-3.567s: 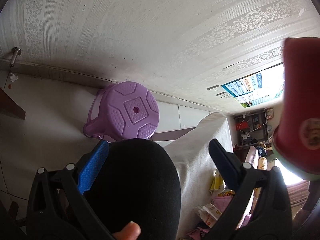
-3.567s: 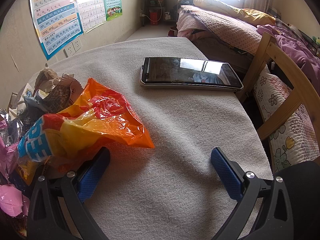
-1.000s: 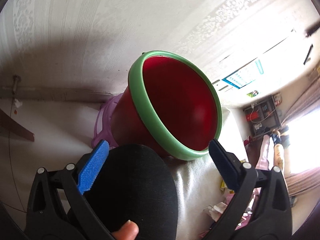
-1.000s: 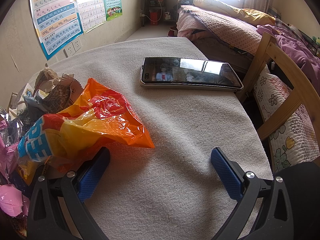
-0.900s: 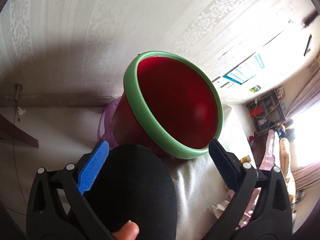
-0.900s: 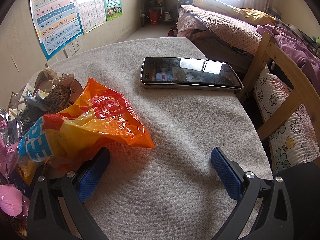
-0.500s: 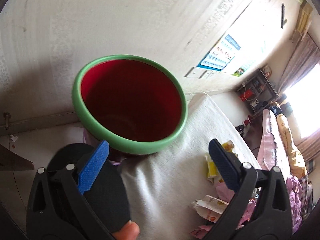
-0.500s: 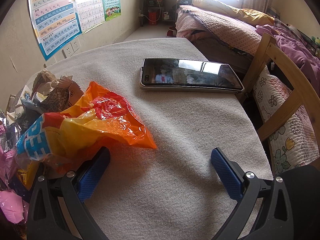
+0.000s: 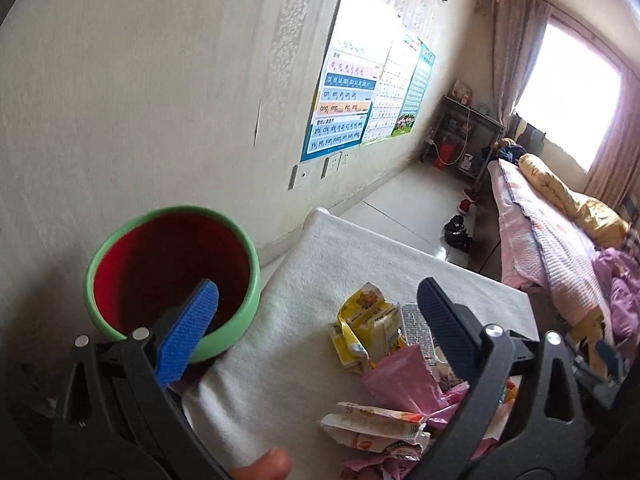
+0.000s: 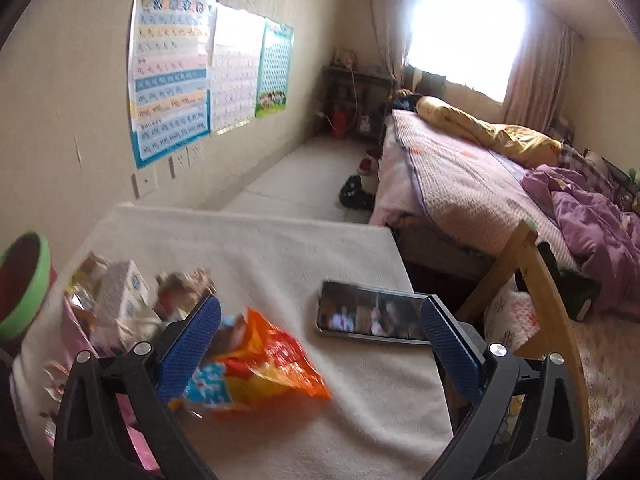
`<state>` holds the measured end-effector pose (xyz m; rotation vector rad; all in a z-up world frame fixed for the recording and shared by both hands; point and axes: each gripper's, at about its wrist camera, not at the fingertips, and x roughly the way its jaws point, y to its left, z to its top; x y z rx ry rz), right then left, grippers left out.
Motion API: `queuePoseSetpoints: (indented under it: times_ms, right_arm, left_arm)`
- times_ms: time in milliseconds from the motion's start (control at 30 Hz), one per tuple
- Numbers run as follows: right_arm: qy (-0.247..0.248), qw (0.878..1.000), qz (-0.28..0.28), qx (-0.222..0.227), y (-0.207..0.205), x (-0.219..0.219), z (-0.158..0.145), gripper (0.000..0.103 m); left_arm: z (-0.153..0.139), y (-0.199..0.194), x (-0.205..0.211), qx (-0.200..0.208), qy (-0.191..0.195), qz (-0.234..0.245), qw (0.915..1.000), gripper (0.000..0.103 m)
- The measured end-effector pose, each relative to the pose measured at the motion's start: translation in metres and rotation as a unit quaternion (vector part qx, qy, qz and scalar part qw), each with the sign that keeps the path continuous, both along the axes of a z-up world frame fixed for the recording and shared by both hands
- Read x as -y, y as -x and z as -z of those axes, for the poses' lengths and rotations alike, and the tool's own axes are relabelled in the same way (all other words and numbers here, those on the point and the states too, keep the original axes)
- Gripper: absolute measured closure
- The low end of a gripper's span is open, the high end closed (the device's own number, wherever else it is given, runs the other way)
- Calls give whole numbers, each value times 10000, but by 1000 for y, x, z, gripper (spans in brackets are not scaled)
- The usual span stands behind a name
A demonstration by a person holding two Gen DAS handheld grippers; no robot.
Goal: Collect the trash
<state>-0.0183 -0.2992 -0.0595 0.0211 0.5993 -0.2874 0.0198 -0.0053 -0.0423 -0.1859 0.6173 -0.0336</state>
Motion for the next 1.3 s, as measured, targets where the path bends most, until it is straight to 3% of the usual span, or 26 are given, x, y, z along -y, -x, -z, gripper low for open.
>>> queuePoseSetpoints:
  times_ms: [100,267,567,767,1067,1300]
  right_arm:
    - [-599,9969,-360,375,-13,-13,-41,7]
    - [-975,9915,-511,697,-19,-37,-69,7]
    - [-928,9937,-472,422,-15,-50,-59,7]
    - [-790,9951,-453,378,-13,-54,-55,7]
    - [-643,9957,-573,342,-14,-60,-50,7]
    - [-647,9954,-642,309,-14,-63,-48,7]
  left_arm:
    - [-10,5,8,221,-294,3,9993,5]
    - [-11,6,8,194,-248,85,9995,5]
    - [-8,7,5,67,-251,-179,9995,5]
    - [-12,12,1,331,-500,-433,9973,5]
    - [-15,4,-5,56,-57,-135,9999,5]
    - [-19,4,-6,-39,-44,-137,9999,5]
